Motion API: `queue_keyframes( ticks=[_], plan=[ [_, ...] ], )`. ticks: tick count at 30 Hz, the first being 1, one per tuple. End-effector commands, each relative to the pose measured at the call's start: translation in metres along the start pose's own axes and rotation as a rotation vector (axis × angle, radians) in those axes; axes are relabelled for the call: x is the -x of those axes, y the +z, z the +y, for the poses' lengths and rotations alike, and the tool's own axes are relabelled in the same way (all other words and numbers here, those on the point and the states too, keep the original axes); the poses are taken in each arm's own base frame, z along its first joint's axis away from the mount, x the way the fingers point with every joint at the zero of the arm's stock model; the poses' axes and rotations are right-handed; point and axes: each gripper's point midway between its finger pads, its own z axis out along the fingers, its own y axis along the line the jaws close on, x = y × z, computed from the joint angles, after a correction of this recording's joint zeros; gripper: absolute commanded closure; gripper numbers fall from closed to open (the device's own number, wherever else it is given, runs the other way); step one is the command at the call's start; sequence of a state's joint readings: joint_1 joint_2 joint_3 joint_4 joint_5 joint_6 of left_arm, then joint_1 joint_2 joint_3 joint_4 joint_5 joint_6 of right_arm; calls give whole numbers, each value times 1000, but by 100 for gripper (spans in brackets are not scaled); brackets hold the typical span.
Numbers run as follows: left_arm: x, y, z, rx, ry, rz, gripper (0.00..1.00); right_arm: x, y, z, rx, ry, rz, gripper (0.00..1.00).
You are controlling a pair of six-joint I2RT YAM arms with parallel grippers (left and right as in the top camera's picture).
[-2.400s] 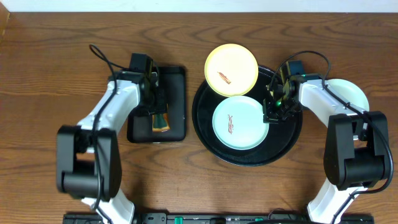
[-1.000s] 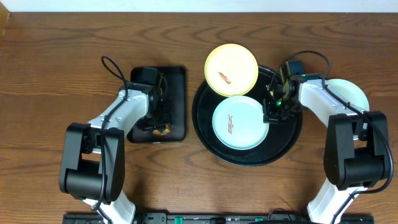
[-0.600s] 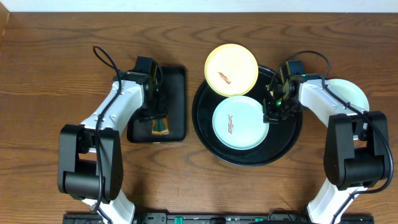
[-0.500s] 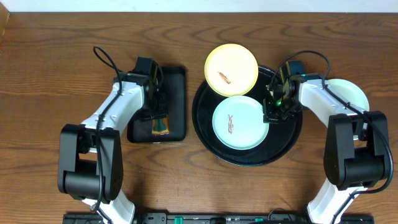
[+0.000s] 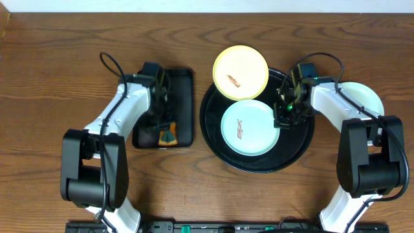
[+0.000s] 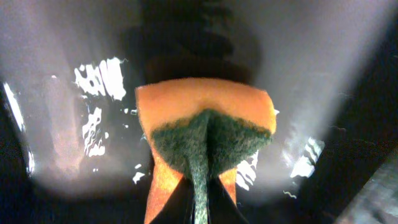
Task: Clean dirty plates on tray and stack at the side
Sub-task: 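Carry sponge with left gripper onto the green plate and scrub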
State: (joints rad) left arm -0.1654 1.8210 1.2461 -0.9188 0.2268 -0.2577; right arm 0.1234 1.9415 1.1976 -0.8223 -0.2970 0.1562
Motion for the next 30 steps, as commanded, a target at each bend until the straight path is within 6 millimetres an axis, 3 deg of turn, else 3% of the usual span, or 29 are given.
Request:
queue_keyframes(
  ticks=[1,3,6,11,17,24,30],
  plan=[
    [16,-50,-58,-172,106,-114,93,-2,15,-18,-109,3,14,99],
    [14,-58,-84,-228,163,-141,92,-2,15,-18,-109,4,15,99],
    [7,-55,-122,-270,185,-162,92,-2,15,-18,-110,21,13,99],
    [-14,-32,-183,-323,222,-152,92,-2,15,-18,-109,23,14,99],
    [-36,7,-238,-369,214,-119,93,-2,15,-18,-110,23,15,99],
    [-39,53,-247,-344,139,-64,93,-2,15,-18,-109,23,16,99],
    [-30,94,-225,-247,150,-47,92,-3,15,-18,-110,24,18,99]
  ],
)
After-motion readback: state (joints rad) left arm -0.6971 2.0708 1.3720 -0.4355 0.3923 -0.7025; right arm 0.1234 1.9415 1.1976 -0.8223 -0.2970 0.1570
